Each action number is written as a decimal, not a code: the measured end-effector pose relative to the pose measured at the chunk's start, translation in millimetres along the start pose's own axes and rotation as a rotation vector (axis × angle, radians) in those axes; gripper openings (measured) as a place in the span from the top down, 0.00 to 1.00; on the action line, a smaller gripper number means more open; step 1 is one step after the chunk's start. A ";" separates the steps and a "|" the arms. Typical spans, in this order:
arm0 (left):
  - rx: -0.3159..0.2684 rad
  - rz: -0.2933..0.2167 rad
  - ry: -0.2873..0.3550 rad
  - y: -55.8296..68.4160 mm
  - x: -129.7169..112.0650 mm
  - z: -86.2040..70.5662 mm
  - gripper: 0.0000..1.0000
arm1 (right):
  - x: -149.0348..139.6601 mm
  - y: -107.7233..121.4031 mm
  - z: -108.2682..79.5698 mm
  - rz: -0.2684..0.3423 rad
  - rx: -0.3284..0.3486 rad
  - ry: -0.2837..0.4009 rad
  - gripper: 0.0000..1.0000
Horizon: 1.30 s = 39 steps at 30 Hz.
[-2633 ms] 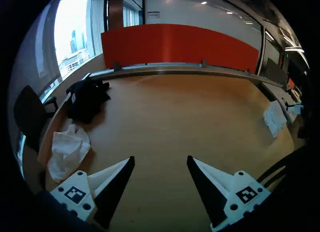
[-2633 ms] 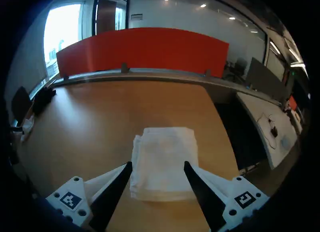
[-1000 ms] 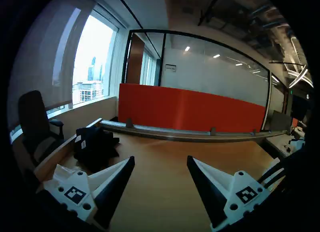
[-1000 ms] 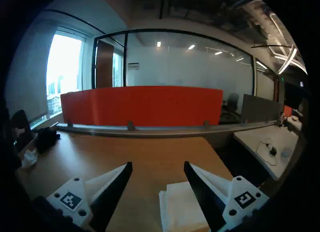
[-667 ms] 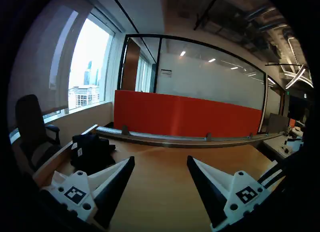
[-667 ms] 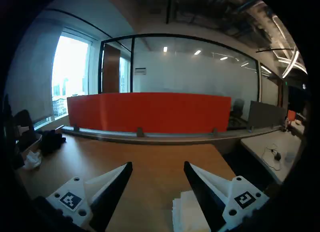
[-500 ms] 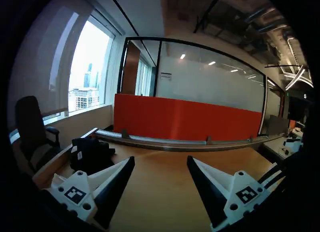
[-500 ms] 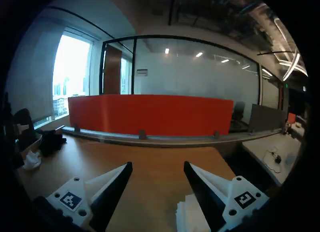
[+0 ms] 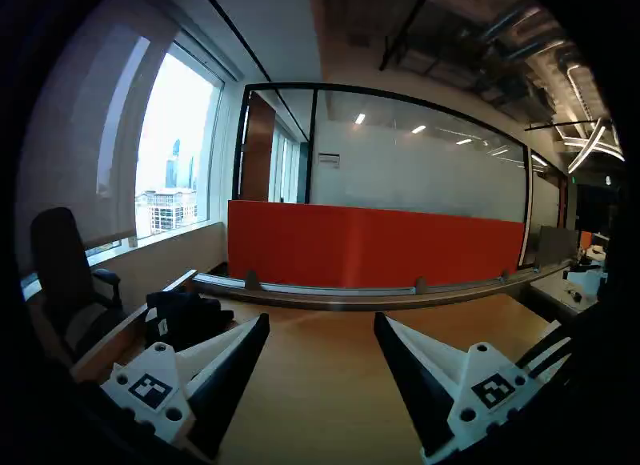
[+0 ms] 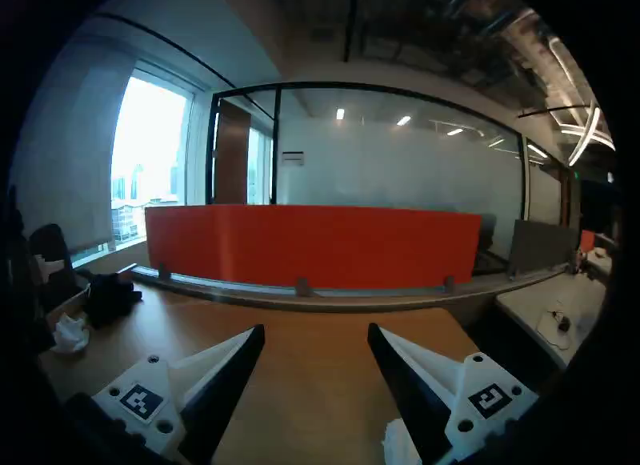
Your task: Fold towel
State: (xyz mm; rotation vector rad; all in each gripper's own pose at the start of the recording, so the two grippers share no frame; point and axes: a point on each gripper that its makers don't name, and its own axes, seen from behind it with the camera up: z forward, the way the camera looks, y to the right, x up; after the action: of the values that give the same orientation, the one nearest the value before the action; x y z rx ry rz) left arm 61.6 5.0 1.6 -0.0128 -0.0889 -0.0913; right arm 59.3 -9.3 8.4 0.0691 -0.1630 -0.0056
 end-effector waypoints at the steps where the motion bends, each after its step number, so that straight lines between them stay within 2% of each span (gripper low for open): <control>1: -0.001 0.007 0.002 0.5 0.3 0.4 0.03 | 0.7 -1.4 0.1 0.002 0.000 0.003 0.00; 5: -0.003 0.022 0.009 2.0 1.3 1.4 0.03 | 4.8 -6.9 0.4 0.011 0.002 0.011 0.00; 12: 0.003 -0.008 0.025 -1.9 2.0 0.5 0.03 | 10.3 -11.6 0.4 0.022 0.003 0.016 0.00; 21: 0.000 -0.005 0.049 -4.2 3.2 -1.3 0.03 | 16.7 -21.7 0.6 0.032 0.012 0.029 0.00; 32: -0.027 0.028 0.091 5.3 6.6 0.4 0.03 | 20.8 -39.1 0.1 0.042 0.028 0.037 0.00; 39: -0.025 0.045 0.091 2.8 -9.2 3.6 0.03 | 27.4 -48.4 -3.5 0.054 0.020 0.048 0.00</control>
State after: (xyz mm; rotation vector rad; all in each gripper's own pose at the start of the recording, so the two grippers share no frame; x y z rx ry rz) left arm 52.4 8.7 4.3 -0.0358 0.0031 -0.0478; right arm 86.9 -57.7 6.0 0.0846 -0.1168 0.0515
